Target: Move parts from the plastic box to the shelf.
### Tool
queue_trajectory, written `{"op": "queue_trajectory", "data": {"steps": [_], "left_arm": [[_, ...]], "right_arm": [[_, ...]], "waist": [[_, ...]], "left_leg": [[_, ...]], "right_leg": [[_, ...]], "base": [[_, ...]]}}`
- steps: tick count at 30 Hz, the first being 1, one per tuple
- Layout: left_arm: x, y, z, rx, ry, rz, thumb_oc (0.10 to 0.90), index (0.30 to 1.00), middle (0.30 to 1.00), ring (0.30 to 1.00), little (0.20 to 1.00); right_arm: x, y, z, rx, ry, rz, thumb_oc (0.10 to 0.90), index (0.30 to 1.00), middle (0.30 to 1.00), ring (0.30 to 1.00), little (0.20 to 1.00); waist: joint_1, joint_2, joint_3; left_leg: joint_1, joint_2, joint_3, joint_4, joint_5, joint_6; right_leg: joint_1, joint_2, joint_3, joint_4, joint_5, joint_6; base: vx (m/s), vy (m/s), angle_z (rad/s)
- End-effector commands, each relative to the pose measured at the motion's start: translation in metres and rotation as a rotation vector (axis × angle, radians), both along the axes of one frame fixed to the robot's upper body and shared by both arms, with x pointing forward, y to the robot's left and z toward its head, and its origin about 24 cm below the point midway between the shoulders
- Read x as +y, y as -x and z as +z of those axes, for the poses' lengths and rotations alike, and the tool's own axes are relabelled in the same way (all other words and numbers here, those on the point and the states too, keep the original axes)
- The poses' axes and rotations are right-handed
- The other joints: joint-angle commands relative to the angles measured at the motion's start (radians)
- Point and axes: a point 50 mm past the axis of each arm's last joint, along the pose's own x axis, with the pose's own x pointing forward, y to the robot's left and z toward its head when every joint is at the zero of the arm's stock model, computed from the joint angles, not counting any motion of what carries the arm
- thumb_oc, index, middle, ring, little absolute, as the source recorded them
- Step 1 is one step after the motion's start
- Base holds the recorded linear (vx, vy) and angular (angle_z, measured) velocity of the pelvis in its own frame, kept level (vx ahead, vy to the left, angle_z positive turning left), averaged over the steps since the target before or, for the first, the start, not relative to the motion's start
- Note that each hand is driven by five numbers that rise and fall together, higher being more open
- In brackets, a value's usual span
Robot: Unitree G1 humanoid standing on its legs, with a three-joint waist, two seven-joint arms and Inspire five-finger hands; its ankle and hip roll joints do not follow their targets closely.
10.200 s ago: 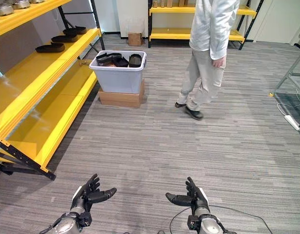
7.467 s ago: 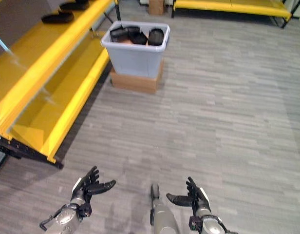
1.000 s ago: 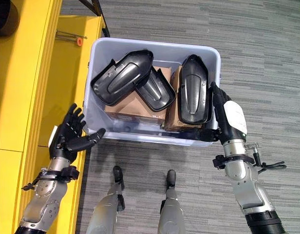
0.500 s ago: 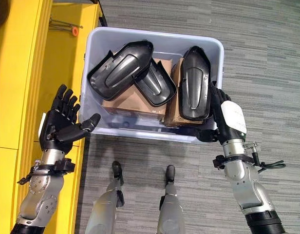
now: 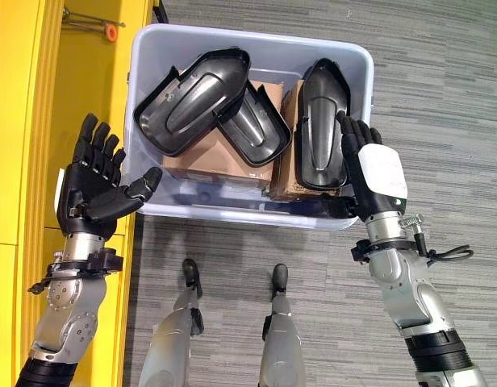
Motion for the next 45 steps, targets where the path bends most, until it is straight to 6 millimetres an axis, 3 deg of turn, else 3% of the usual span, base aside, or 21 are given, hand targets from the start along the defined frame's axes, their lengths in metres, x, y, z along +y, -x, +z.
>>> {"op": "queue_trajectory", "data": {"steps": [1,18,45], "left_arm": [[0.006,0.019,0.051,-0.310,-0.015,0.026,0.900,1.000,1.000,1.000,1.000],[0.001,0.013,0.055,-0.320,-0.027,0.025,0.900,1.000,1.000,1.000,1.000],[0.001,0.015,0.063,-0.362,-0.008,0.034,0.900,1.000,1.000,1.000,1.000]], "right_arm": [[0.006,-0.006,0.044,-0.219,0.090,0.023,0.900,1.000,1.000,1.000,1.000],[0.022,-0.026,0.055,-0.232,0.152,0.042,0.900,1.000,1.000,1.000,1.000],[0.002,-0.035,0.055,-0.235,0.224,-0.104,0.900,1.000,1.000,1.000,1.000]], "waist": [[0.011,-0.023,-0.046],[0.026,-0.008,-0.032],[0.022,0.013,-0.027]], "left_leg": [[-0.052,0.021,-0.001,0.136,-0.109,-0.022],[-0.137,0.023,-0.018,0.180,-0.118,-0.017],[-0.218,0.020,-0.025,0.227,-0.135,-0.010]], "right_leg": [[-0.024,-0.026,-0.014,0.147,-0.131,-0.001],[-0.121,-0.008,-0.007,0.226,-0.159,-0.015],[-0.219,0.000,0.008,0.294,-0.179,-0.026]], "base": [[0.00,0.000,0.00],[0.00,-0.003,-0.01],[0.00,-0.002,-0.01]]}}
